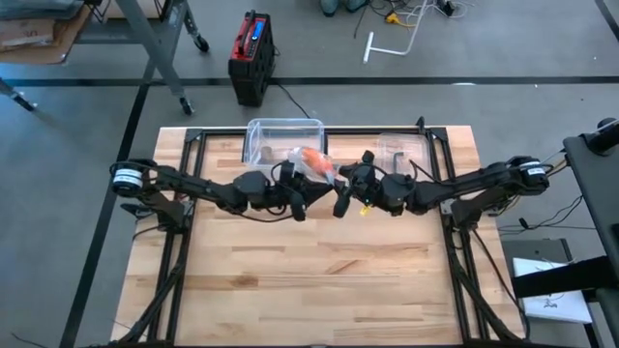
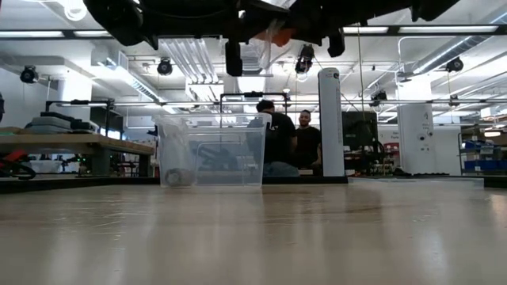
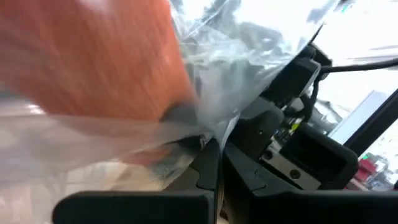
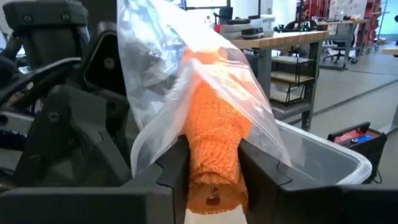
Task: Roll bandage
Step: Put the orange bandage into the transparent zip bag, then put the transparent zip bag into the transparent bin
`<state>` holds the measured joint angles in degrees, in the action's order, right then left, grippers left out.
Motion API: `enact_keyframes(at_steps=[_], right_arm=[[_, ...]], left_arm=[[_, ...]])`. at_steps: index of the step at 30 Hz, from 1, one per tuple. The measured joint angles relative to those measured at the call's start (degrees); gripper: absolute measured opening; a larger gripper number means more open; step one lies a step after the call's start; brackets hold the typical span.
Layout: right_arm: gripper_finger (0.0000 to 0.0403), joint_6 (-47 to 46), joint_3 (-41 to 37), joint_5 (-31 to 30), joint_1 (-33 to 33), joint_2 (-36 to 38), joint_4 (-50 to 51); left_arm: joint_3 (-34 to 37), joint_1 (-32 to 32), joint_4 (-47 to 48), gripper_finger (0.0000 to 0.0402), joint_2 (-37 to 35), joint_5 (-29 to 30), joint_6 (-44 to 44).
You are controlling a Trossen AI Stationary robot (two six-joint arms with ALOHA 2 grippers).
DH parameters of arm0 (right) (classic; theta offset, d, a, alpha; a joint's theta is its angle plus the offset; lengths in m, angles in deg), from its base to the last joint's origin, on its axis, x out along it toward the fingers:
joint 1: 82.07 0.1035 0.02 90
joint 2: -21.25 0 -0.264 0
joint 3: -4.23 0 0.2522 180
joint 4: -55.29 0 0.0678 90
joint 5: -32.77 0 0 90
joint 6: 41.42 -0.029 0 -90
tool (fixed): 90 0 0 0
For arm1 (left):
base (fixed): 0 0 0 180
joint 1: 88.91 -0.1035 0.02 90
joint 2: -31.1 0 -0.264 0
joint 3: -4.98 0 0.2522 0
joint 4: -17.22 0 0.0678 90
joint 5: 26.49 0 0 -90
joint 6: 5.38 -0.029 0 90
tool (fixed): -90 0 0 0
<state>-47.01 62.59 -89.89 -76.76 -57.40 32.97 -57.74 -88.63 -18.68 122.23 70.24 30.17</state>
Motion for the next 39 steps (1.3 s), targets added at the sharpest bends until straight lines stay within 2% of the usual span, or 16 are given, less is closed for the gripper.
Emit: enact_keyframes(at_steps=[4,10,14,18,22,26,28,31,35,39], right_arm=[[0.0126,1.8,3.4,-0.3,-0.9,0.0,3.9],[0.0165,1.4,12.6,-0.3,-2.0,-0.5,23.2],[0.02,5.2,19.7,0.2,-1.8,-0.6,34.4],[0.0239,7.0,28.3,0.2,-1.8,-0.6,44.9],[0.0276,10.1,35.6,0.8,-1.8,-0.6,53.7],[0.0303,11.7,41.0,5.1,-1.8,-0.6,61.3],[0.031,12.4,43.1,7.2,-1.5,-0.4,64.8],[0.0311,12.4,45.4,7.3,-0.4,0.2,69.4],[0.0298,6.3,47.8,7.2,1.2,1.0,72.6],[0.028,6.7,47.9,7.1,3.2,0.9,73.0]], left_arm=[[0.0,0.6,-5.0,0.0,0.0,0.2,2.3],[0.0,1.2,-16.5,0.0,-0.1,0.3,7.4],[0.0,1.0,-20.4,0.0,-0.1,0.5,12.8],[0.0,0.6,-22.4,0.0,-0.2,2.4,18.7],[-0.3,0.2,-23.0,0.0,-0.2,3.9,20.7],[-1.1,0.0,-24.3,0.0,-0.2,3.8,20.7],[-1.3,-0.1,-25.3,0.0,-0.2,3.9,20.7],[-1.9,-0.4,-27.0,0.0,-0.2,4.4,20.4],[-2.4,-1.5,-27.8,0.0,-0.2,5.4,19.5],[-3.3,-3.0,-27.8,0.0,-0.2,7.2,19.3]])
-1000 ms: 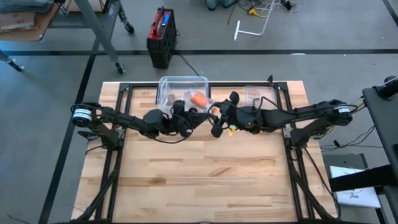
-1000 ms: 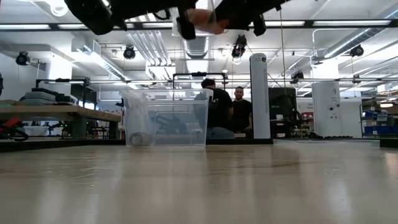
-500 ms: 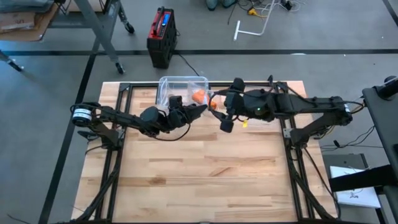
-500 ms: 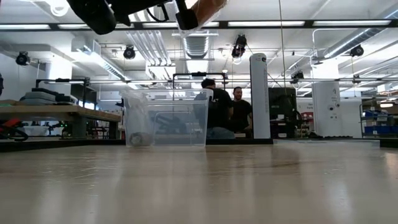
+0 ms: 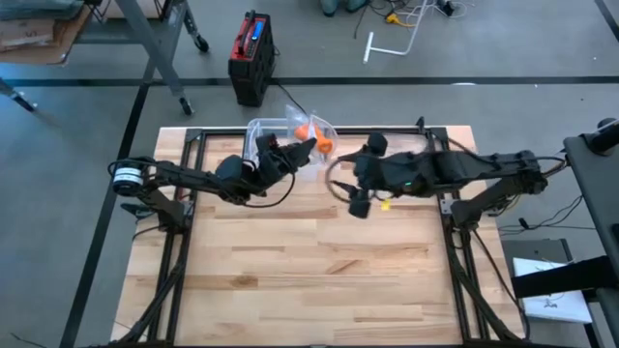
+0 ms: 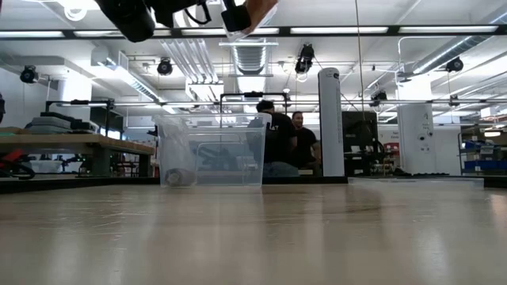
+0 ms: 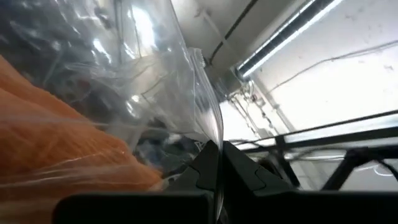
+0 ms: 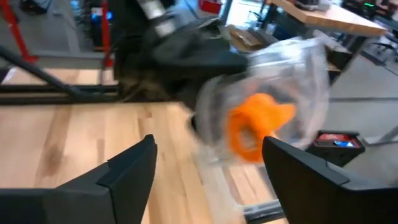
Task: Roll bandage
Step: Put the transparent zip bag into the transparent bin
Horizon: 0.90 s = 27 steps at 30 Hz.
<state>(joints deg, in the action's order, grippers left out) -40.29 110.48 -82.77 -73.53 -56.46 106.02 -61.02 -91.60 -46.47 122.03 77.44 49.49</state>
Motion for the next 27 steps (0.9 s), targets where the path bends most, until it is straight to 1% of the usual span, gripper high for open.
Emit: enact_keyframes(at_steps=[3,5,8,10,17,21,23,27], right_arm=[[0.0269,-0.6,-0.9,-1.2,0.3,-1.2,0.6],[0.0263,-2.0,-1.4,-5.5,0.2,-2.9,0.7],[0.0251,-2.9,-1.6,-14.6,0.2,-5.3,0.7],[0.0242,-2.2,-1.6,-17.4,0.2,-6.1,0.2],[0.0209,-4.2,-1.2,-17.4,0.2,-8.7,-2.3],[0.0195,-4.8,-1.1,-16.3,-0.2,-8.7,-5.2],[0.0187,-5.2,-1.1,-16.0,-0.5,-8.7,-7.4],[0.016,-4.0,-1.1,-16.0,-1.2,-8.7,-10.0]], left_arm=[[-0.9,-0.7,-0.1,0.0001,0.0,0.6,-0.2],[-1.5,-0.8,-0.1,0.0002,0.0,0.6,-0.7],[-1.7,-0.8,-0.2,0.0002,0.0,0.5,-1.6],[-1.7,-0.8,-0.2,0.0001,0.0,0.5,-1.7],[-1.7,-0.9,-0.4,0.0005,0.0,0.5,-2.8],[-1.7,-0.9,-0.4,0.0001,0.0,0.5,-4.0],[-1.7,-0.9,-0.4,0.0002,0.0,-0.5,-5.3],[-1.7,-0.7,-0.5,0.0006,0.0,-1.4,-6.4]])
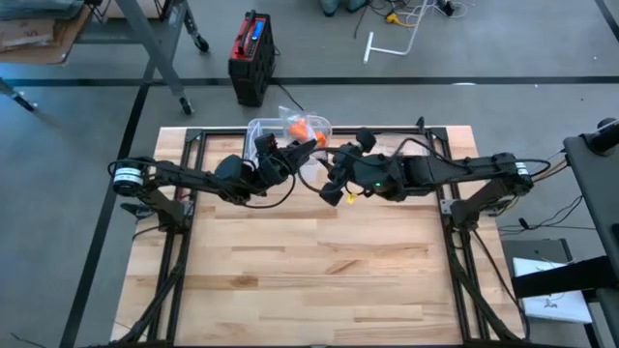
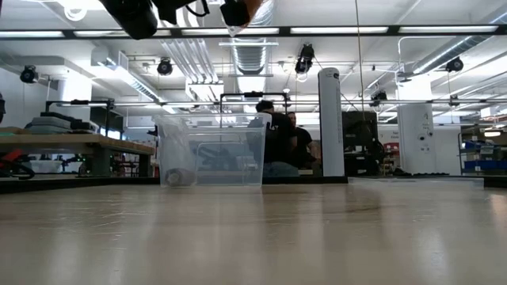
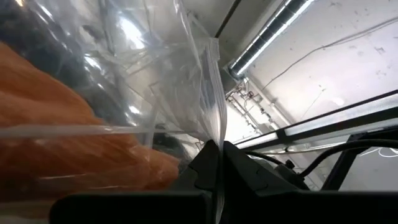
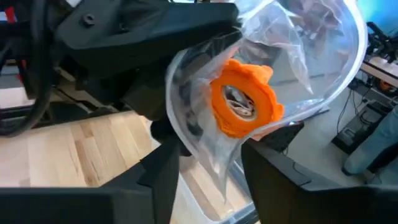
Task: Roll bandage
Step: Put the transparent zip bag into the transparent bin
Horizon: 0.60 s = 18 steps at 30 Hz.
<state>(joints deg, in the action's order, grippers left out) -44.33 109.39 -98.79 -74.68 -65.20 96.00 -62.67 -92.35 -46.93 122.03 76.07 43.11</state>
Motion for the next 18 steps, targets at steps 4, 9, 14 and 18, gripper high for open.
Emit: enact_keyframes(at_steps=[4,9,14,18], right_arm=[[0.012,-0.4,0.0,0.6,-1.1,-0.8,0.2],[0.0085,-0.1,0.0,3.0,-1.8,-0.9,0.2],[0.0092,-0.2,0.0,4.4,-1.8,-0.9,1.6],[0.0122,-1.0,0.0,13.9,-2.2,-0.8,1.4]], left_arm=[[0.0,0.0,-0.1,0.0002,0.0,0.0,0.0],[0.5,0.0,-0.5,0.0004,0.0,0.1,0.1],[0.5,0.0,-1.0,0.0006,0.0,-2.1,-0.5],[0.2,0.1,-1.1,0.0001,0.0,-4.9,-3.1]])
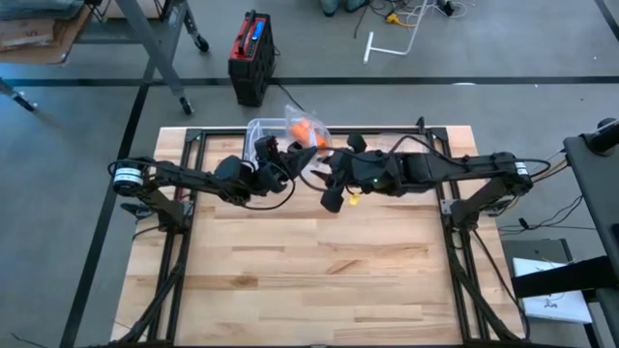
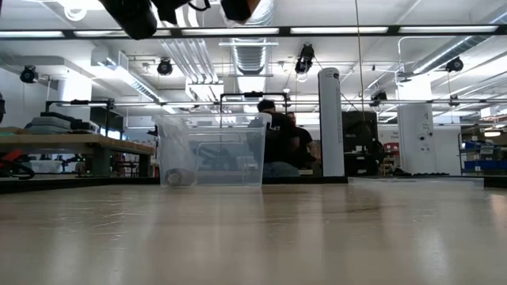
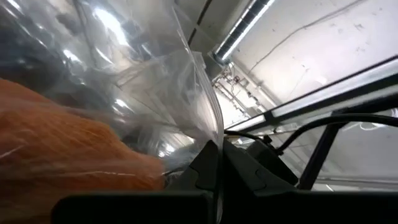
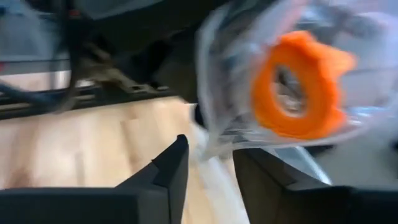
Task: Roll bandage
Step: Put the transparent zip bag into the transparent bin
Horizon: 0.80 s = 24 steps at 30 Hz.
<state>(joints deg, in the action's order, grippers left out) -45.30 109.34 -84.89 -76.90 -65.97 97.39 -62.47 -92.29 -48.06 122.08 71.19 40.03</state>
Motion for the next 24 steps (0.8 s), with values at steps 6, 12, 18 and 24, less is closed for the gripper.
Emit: enact_keyframes(at_steps=[6,12,18,24], right_arm=[[0.0147,-3.1,0.0,-0.9,-1.2,-0.1,-0.2],[0.0129,-1.8,0.0,-3.3,-3.1,0.0,-0.4],[0.0018,3.5,0.0,-4.0,-3.6,0.2,0.0],[0.0002,4.4,3.4,-3.7,-3.5,1.3,8.9]], left_arm=[[-0.1,0.2,0.0,0.0006,0.0,-1.7,-2.4],[-0.1,0.3,0.1,0.0001,0.0,-3.9,-2.9],[-0.1,0.3,0.4,0.0012,0.0,-3.9,-3.2],[0.1,0.0,0.5,0.0034,0.0,-3.9,-4.3]])
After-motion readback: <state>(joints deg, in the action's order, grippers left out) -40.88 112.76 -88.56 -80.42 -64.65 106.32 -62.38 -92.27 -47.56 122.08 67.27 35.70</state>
